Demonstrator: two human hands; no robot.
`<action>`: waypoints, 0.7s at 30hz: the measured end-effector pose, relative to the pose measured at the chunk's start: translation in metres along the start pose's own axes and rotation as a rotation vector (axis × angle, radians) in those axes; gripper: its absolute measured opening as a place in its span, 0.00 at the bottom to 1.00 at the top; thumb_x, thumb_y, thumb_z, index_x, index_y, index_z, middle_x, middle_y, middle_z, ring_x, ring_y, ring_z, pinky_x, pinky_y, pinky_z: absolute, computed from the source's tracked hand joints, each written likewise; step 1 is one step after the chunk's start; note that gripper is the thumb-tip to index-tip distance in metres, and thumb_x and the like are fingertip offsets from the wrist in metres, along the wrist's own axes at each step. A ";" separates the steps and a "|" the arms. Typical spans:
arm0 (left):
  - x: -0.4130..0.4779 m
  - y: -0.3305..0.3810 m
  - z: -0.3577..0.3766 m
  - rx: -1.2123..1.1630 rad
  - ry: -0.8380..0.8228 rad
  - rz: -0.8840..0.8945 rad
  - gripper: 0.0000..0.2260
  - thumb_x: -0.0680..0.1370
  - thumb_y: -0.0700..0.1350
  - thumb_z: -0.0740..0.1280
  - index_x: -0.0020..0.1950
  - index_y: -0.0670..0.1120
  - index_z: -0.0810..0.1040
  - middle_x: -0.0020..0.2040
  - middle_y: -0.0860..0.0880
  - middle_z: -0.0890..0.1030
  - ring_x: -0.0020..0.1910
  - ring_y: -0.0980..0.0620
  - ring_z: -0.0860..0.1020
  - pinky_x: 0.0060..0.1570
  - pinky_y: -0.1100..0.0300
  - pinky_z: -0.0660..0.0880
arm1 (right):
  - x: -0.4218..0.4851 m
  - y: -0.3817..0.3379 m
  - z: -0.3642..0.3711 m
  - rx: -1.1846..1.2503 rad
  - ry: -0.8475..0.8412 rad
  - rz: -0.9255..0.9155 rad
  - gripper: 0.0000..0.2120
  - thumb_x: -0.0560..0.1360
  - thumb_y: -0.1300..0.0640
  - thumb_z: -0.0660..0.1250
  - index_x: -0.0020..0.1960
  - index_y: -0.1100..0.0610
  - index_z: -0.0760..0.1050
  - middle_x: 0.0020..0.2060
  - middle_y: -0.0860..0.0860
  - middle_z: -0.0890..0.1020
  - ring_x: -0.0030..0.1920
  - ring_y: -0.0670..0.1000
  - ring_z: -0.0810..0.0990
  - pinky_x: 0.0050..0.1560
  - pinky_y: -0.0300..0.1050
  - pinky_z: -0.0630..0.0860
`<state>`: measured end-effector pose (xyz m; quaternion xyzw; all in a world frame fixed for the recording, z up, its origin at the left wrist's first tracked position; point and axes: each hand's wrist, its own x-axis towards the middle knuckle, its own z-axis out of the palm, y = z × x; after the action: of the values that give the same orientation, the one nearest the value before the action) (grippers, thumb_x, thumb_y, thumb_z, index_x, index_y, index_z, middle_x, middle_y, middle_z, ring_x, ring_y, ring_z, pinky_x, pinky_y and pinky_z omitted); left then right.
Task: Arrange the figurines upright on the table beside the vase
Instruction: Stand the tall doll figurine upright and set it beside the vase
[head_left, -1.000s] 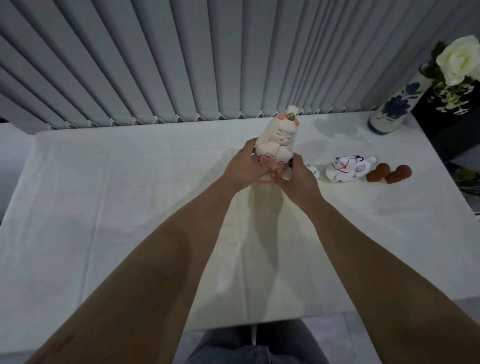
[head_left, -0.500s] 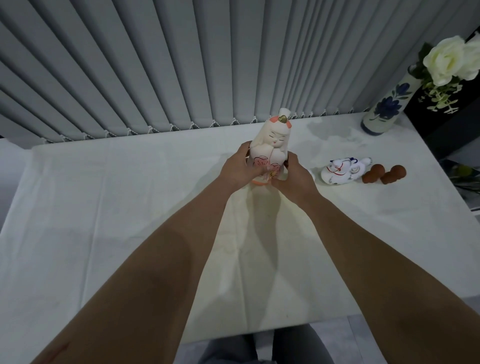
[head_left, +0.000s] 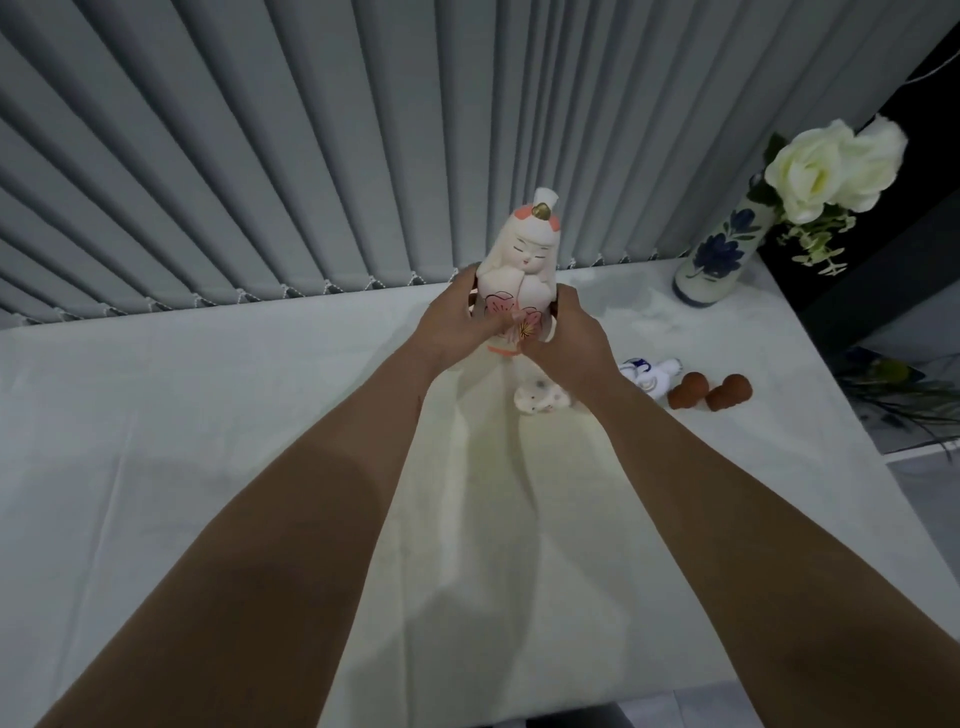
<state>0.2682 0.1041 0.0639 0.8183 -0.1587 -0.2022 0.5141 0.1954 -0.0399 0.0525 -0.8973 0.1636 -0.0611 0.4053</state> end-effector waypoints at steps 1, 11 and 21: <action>0.009 0.006 0.008 -0.008 -0.005 0.004 0.31 0.72 0.48 0.74 0.72 0.52 0.66 0.65 0.53 0.76 0.63 0.51 0.75 0.64 0.49 0.75 | 0.007 0.006 -0.010 -0.001 0.002 0.001 0.23 0.74 0.54 0.69 0.63 0.62 0.67 0.48 0.51 0.80 0.44 0.52 0.76 0.41 0.44 0.69; 0.087 0.046 0.095 -0.025 -0.052 0.027 0.29 0.73 0.44 0.73 0.72 0.48 0.66 0.65 0.51 0.76 0.63 0.51 0.74 0.64 0.54 0.73 | 0.064 0.079 -0.081 -0.043 0.021 0.082 0.22 0.73 0.49 0.70 0.62 0.58 0.68 0.52 0.50 0.81 0.47 0.52 0.78 0.42 0.42 0.69; 0.119 0.048 0.139 -0.043 -0.075 0.011 0.31 0.74 0.43 0.74 0.73 0.45 0.65 0.63 0.49 0.75 0.56 0.57 0.74 0.53 0.69 0.72 | 0.086 0.128 -0.094 -0.073 0.029 0.110 0.25 0.73 0.53 0.71 0.64 0.61 0.66 0.56 0.56 0.81 0.54 0.59 0.80 0.45 0.43 0.70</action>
<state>0.3002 -0.0794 0.0331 0.7980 -0.1781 -0.2333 0.5264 0.2219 -0.2145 0.0169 -0.9003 0.2206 -0.0459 0.3724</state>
